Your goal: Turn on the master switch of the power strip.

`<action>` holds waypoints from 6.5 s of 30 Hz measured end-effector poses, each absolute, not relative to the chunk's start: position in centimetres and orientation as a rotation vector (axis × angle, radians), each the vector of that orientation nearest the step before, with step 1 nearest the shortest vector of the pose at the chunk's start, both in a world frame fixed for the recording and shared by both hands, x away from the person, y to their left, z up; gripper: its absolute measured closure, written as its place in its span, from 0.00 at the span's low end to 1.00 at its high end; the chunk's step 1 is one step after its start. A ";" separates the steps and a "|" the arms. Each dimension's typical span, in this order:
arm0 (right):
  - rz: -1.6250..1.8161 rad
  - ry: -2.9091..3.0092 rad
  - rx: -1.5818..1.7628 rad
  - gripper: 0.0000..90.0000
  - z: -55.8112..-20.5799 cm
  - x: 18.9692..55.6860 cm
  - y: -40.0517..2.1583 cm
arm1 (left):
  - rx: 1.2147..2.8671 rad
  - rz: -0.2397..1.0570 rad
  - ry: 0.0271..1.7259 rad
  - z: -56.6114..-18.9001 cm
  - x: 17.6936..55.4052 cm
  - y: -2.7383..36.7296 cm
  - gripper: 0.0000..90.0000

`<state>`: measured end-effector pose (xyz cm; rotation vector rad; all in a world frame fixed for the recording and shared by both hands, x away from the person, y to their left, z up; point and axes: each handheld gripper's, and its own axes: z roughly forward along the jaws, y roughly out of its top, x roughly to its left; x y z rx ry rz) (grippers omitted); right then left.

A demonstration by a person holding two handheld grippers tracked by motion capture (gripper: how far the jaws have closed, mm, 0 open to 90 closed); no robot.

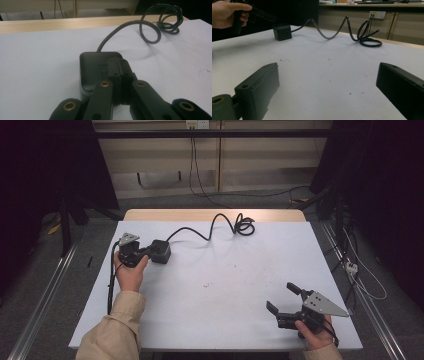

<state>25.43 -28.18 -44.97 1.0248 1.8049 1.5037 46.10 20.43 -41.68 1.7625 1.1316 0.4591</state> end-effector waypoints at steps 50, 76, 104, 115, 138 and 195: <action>1.509 1.810 1.023 0.05 -45.0 25.4 -28.1 | 1.793 0.483 1.151 -41.9 47.4 20.1 1.00; 1.513 1.813 1.015 0.05 -45.0 25.4 -28.1 | 1.820 0.491 1.146 -42.2 47.4 19.7 1.00; 1.511 1.812 1.009 0.05 -44.9 25.3 -28.0 | 1.826 0.488 1.153 -42.3 47.4 19.7 1.00; 1.512 1.814 1.007 0.05 -44.9 25.3 -28.0 | 1.823 0.488 1.156 -42.3 47.4 19.7 1.00; 1.512 1.812 1.000 0.05 -44.8 25.2 -27.9 | 1.817 0.491 1.166 -42.4 47.4 19.6 1.00; 1.520 1.812 0.988 0.05 -44.8 25.1 -27.8 | 1.780 0.458 1.193 -42.6 47.3 19.6 1.00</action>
